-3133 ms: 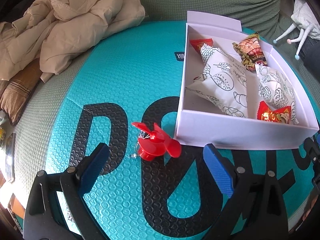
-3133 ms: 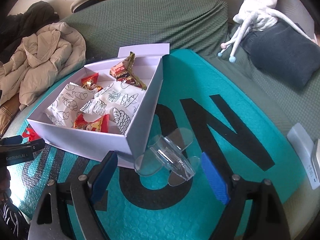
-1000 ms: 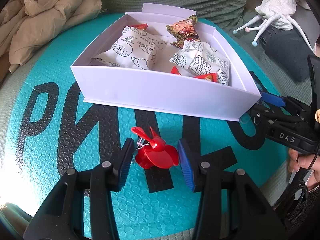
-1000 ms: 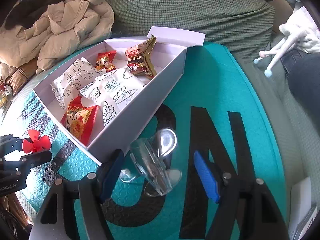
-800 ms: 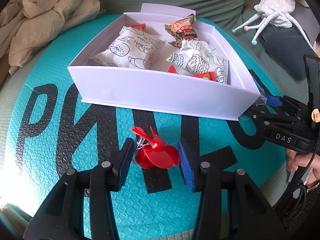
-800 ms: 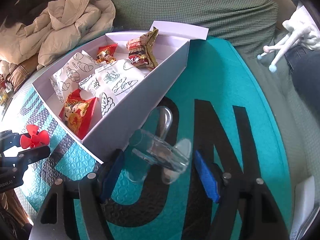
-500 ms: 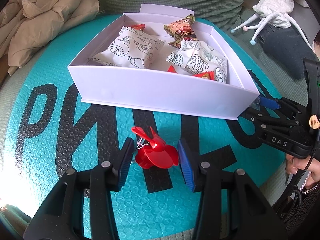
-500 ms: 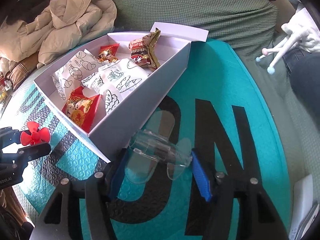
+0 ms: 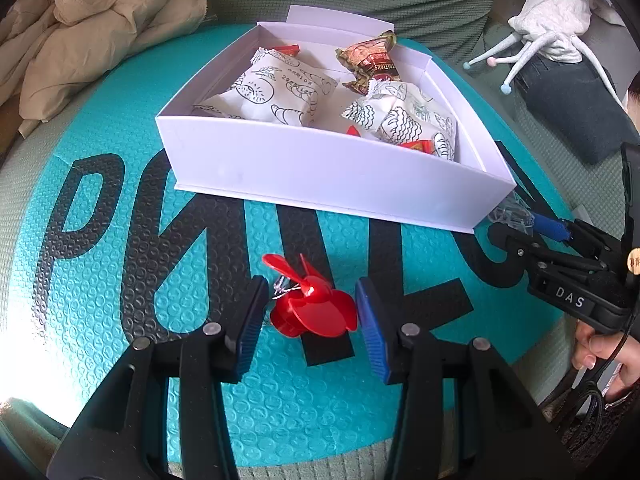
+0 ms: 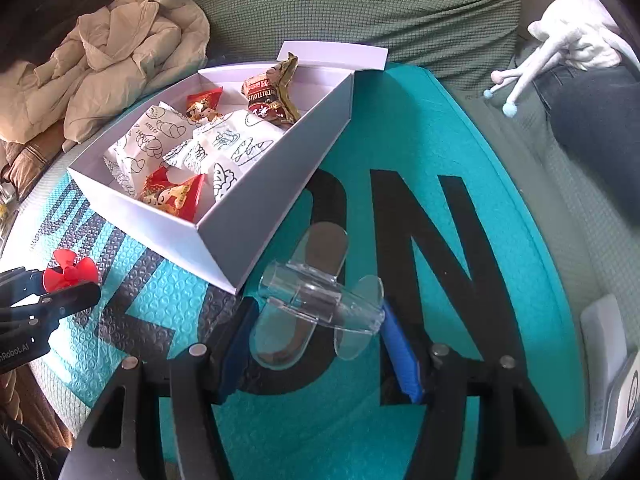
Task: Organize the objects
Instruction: 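Close left gripper on the red clip while right grasps the clear plastic stand, then lift the red clip and clear stand and carry them over the box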
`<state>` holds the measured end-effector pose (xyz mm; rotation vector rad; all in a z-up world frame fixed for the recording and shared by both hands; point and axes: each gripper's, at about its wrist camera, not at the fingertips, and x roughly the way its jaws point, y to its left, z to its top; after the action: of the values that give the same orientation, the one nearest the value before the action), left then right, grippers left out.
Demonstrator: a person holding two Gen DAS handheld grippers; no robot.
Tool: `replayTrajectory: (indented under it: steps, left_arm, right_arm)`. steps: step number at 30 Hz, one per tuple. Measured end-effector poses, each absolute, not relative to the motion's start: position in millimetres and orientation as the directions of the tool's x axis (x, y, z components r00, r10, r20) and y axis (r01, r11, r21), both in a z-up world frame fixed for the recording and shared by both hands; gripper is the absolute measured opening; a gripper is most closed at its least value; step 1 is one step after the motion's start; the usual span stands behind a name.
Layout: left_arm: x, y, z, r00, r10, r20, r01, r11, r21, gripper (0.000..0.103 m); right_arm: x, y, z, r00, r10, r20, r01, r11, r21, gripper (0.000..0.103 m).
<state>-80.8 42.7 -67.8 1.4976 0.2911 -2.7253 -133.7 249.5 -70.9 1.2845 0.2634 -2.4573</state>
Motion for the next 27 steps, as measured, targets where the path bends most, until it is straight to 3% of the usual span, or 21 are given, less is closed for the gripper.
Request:
replayTrajectory:
  steps: [9, 19, 27]
  left_arm:
    - [-61, 25, -63, -0.546, 0.076, -0.834, 0.142, -0.973, -0.182, 0.043]
    - [-39, 5, -60, -0.549, 0.054, -0.834, 0.169, -0.970, -0.174, 0.043]
    - [-25, -16, -55, -0.540, 0.022, -0.841, 0.193, -0.970, -0.149, 0.043]
  right_arm:
    - [-98, 251, -62, -0.517, -0.240, -0.821, 0.364, -0.930, 0.043, 0.063]
    - [-71, 227, -59, -0.458, -0.350, -0.817, 0.443, -0.887, 0.132, 0.063]
    - [-68, 197, -61, -0.460, -0.339, -0.821, 0.469, -0.878, 0.100, 0.062]
